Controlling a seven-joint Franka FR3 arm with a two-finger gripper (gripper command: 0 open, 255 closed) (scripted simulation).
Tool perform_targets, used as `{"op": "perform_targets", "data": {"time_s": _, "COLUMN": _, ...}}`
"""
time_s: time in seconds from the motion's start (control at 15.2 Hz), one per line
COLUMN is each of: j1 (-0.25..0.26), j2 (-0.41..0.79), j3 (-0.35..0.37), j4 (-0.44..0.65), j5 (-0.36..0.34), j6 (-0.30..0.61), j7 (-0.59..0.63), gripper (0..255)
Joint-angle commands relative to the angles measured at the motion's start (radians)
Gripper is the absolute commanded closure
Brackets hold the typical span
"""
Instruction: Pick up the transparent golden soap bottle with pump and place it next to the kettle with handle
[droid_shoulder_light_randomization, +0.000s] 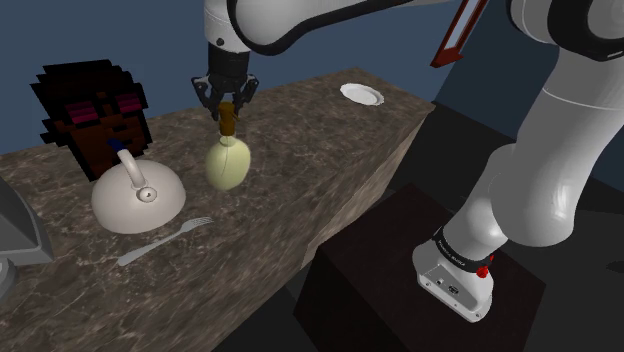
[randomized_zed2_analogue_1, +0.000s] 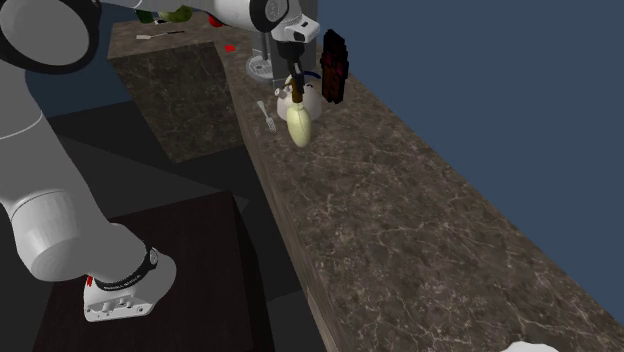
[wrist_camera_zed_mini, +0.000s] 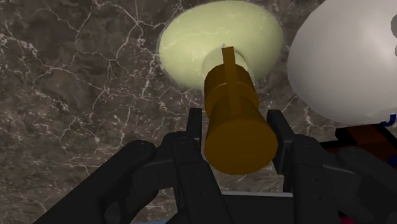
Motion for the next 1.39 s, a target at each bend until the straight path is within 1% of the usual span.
{"op": "perform_targets", "data": {"time_s": 0.0, "j1": 0.0, "j2": 0.001, "j3": 0.0, "j4": 0.001, "j5": 0.0, "j6": 0.001, "j7": 0.0, "gripper": 255}}
{"op": "perform_targets", "data": {"time_s": 0.2, "j1": 0.0, "j2": 0.001, "j3": 0.0, "j4": 0.001, "j5": 0.0, "j6": 0.001, "j7": 0.0, "gripper": 255}}
{"op": "perform_targets", "data": {"time_s": 0.26, "j1": 0.0, "j2": 0.001, "j3": 0.0, "j4": 0.001, "j5": 0.0, "j6": 0.001, "j7": 0.0, "gripper": 0}}
{"op": "perform_targets", "data": {"time_s": 0.59, "j1": 0.0, "j2": 0.001, "j3": 0.0, "j4": 0.001, "j5": 0.0, "j6": 0.001, "j7": 0.0, "gripper": 0}}
{"op": "perform_targets", "data": {"time_s": 0.86, "j1": 0.0, "j2": -0.05, "j3": 0.004, "j4": 0.06, "j5": 0.013, "j6": -0.108, "j7": -0.009, "gripper": 0}}
{"op": "perform_targets", "data": {"time_s": 1.32, "j1": 0.0, "j2": -0.05, "j3": 0.004, "j4": 0.06, "j5": 0.013, "j6": -0.108, "j7": -0.009, "gripper": 0}}
